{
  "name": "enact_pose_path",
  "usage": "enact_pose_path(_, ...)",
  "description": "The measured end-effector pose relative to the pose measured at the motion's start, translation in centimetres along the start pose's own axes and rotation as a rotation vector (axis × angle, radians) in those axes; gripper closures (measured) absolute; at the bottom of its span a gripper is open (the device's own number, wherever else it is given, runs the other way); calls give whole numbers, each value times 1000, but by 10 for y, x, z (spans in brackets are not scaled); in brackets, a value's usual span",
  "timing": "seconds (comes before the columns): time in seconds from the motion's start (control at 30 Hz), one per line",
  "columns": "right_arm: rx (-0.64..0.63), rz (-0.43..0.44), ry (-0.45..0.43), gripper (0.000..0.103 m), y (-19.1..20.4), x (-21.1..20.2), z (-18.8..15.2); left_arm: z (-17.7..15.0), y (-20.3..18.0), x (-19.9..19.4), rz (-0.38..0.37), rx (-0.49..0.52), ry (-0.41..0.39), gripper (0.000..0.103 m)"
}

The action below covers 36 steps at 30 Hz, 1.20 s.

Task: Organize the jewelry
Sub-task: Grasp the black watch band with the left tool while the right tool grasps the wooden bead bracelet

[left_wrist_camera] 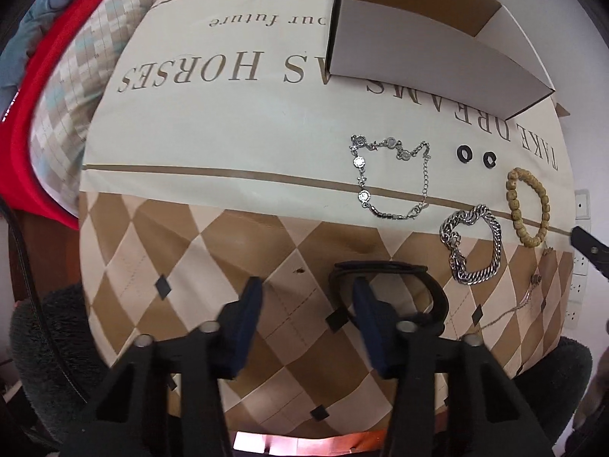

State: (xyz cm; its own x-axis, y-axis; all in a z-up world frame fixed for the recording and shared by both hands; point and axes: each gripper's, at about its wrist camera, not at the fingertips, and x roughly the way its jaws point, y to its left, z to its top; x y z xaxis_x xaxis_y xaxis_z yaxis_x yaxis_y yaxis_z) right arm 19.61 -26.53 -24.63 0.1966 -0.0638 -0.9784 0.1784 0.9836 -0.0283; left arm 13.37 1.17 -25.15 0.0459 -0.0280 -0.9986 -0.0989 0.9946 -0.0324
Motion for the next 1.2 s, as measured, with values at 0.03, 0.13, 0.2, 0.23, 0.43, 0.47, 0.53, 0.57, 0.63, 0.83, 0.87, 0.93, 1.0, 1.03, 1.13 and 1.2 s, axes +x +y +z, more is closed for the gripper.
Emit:
enact_pose_path(0.03, 5, 1, 4, 29, 0, 6, 1, 0, -1, 1, -5, 2, -2, 77)
enact_pose_path(0.13, 22, 5, 11, 31, -2, 19, 4, -2, -2, 4, -20, 9, -5, 97)
enact_pose_path(0.2, 44, 15, 12, 31, -4, 26, 8, -3, -5, 3, -4, 22, -31, 99)
enact_pose_path(0.23, 54, 18, 11, 31, -5, 29, 9, -4, -6, 2, 12, 34, -43, 99)
enact_pose_path(0.43, 77, 39, 19, 32, -4, 45, 17, 11, -1, -6, 181, 101, -148, 99)
enact_pose_path(0.47, 52, 27, 9, 34, 0, 45, 18, 14, 1, -7, 196, 106, -157, 99)
enact_pose_path(0.53, 12, 7, -4, 42, 7, 45, 18, 15, 5, -6, 225, 113, -176, 100)
enact_pose_path(0.57, -9, 9, -10, 51, 11, 45, 18, 15, 6, -8, 232, 113, -182, 100)
enact_pose_path(0.63, -42, 13, -14, 65, 18, 43, 17, 17, 4, -7, 233, 111, -188, 100)
enact_pose_path(0.83, -89, 6, 16, 93, 16, 40, 5, 23, 7, -3, 222, 109, -196, 100)
enact_pose_path(0.87, -91, 2, 22, 93, 13, 40, 3, 24, 7, -4, 221, 107, -196, 100)
enact_pose_path(0.93, -93, -5, 17, 93, 9, 39, 0, 28, 10, -2, 217, 103, -194, 100)
enact_pose_path(1.0, -83, -5, 11, 92, 9, 39, -1, 27, 11, -1, 212, 101, -192, 100)
enact_pose_path(1.03, -83, -14, 12, 92, 11, 39, 0, 28, 11, -1, 211, 101, -191, 100)
enact_pose_path(1.13, -60, -21, -6, 92, 12, 39, 2, 28, 11, -2, 205, 97, -194, 101)
enact_pose_path(1.2, -46, -14, -7, 91, 13, 39, 3, 27, 10, -3, 201, 97, -197, 101)
